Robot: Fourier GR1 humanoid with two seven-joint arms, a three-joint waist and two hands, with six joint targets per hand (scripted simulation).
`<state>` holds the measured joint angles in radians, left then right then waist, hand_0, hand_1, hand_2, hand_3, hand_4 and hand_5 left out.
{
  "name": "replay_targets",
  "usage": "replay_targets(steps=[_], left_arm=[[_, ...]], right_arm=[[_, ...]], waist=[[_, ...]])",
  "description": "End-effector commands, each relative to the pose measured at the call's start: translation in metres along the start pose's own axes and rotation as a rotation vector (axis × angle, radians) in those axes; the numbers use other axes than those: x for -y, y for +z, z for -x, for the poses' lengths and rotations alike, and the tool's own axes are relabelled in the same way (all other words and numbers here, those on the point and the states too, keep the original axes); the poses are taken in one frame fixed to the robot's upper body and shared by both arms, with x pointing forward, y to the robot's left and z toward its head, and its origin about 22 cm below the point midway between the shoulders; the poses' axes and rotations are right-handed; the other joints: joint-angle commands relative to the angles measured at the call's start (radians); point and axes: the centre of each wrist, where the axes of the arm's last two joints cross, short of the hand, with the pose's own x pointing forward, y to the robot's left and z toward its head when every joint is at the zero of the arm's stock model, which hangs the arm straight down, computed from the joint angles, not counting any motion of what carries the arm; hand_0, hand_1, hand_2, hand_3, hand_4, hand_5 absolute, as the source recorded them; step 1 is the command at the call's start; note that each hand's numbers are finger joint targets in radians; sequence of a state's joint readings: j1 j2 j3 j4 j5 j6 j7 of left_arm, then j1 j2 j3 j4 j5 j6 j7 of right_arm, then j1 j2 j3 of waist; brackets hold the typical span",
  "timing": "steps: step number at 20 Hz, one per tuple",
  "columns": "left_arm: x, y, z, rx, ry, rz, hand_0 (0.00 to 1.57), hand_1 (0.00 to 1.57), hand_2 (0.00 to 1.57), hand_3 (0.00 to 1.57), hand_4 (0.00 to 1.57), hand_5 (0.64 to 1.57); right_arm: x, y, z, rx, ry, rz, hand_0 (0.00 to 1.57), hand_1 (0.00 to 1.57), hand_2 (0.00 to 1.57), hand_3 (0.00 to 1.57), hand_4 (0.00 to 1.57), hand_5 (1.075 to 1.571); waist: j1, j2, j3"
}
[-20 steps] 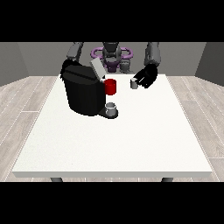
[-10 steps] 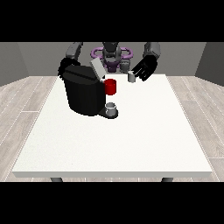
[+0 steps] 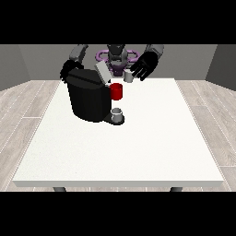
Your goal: Insert the coffee pod into the coffee machine and close the lid
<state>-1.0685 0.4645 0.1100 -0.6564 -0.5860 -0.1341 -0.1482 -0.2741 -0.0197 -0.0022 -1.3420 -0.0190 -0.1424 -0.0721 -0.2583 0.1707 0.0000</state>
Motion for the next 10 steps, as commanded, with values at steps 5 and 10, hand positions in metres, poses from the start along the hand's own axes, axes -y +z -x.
replay_targets(steps=[5, 10], left_arm=[[-0.040, -0.012, -0.031, 0.026, -0.037, -0.060, 1.26, 1.26, 1.31, 1.24, 0.51, 1.571], [-0.004, -0.015, -0.029, 0.017, -0.028, -0.023, 1.31, 1.31, 1.33, 1.24, 0.49, 1.571]], right_arm=[[0.001, -0.018, -0.027, 0.066, 0.032, 0.000, 0.00, 0.00, 0.00, 0.00, 0.55, 1.571], [-0.009, -0.011, -0.028, 0.052, 0.020, 0.006, 0.00, 0.00, 0.00, 0.00, 0.53, 1.571]], waist=[[-0.040, 0.067, 0.0001], [-0.039, 0.044, 0.0001]])
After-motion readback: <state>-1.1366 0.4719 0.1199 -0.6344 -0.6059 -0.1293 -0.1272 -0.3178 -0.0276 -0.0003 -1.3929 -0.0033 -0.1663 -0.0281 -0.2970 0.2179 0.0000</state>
